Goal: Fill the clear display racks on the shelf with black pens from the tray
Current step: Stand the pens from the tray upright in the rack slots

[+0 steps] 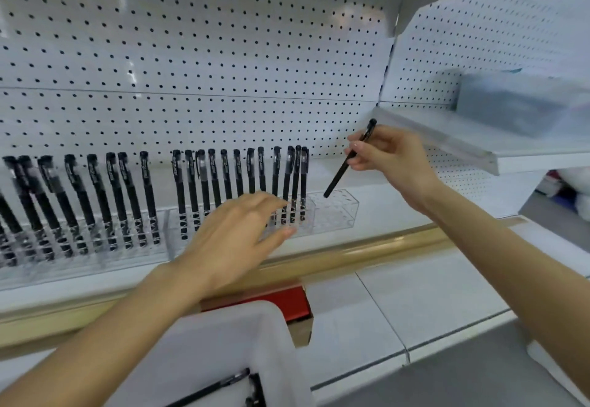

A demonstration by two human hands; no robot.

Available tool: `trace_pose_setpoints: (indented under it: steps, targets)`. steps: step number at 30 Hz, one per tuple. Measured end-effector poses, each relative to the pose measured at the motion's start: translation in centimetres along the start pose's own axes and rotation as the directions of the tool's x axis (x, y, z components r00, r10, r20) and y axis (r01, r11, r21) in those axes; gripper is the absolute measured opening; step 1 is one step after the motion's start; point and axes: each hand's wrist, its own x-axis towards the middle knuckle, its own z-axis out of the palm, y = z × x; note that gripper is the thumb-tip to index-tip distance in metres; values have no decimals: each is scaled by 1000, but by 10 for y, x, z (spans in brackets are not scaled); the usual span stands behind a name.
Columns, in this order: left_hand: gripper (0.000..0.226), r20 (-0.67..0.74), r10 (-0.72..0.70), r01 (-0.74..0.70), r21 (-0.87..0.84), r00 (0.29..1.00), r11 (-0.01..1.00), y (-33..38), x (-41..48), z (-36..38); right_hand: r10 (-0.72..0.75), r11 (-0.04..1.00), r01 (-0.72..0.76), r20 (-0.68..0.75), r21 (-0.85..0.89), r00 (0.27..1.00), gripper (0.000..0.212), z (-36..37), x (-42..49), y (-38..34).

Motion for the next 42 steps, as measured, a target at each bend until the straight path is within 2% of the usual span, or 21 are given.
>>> trace_pose_setpoints:
  steps: [3,7,13,15,18,24,26,29,31,32,34,36,39,42]
  targets:
    - [66,72,-15,8,98,997,995,-4,-4,6,9,998,-6,56,-56,998,9,8,15,10]
    - [72,91,-58,46,126,994,991,-10,-14,11,11,996,-3,93,-87,996,10,19,23,24]
    - [78,172,-59,40,111,983,993,-14,-11,8,-37,999,36,11,4,999,10,11,33,20]
    - [78,190,-68,51,90,979,995,-16,-9,8,-26,1000,26,36,5,999,11,11,36,20]
    - [78,199,-72,57,78,977,995,-18,-9,8,4,998,4,134,-56,991,12,18,37,27]
    - [79,194,-72,58,76,978,995,-17,-8,7,165,964,-81,330,-255,929,13,31,46,36]
    - [79,191,-73,58,83,979,995,-17,-8,7,205,944,-88,356,-317,912,9,34,51,35]
    - [80,192,-73,59,78,979,995,-17,-9,7,227,927,-90,353,-364,908,16,35,57,32]
    - [80,189,-68,55,73,980,996,-17,-9,7,257,909,-99,356,-406,898,11,34,57,29]
    - [80,190,-66,53,73,980,996,-17,-9,8,274,897,-104,355,-430,894,16,33,57,27]
    - [80,194,-64,50,76,979,996,-18,-9,8,295,878,-113,341,-465,893,45,31,57,27]
    - [81,194,-63,48,80,979,996,-18,-9,8,272,899,-129,302,-419,913,56,30,57,26]
    - [81,193,-61,46,84,979,995,-18,-9,8,217,951,-138,279,-277,936,36,34,56,19]
    - [81,193,-69,55,80,979,995,-18,-9,8,192,966,-120,323,-231,927,23,37,56,12]
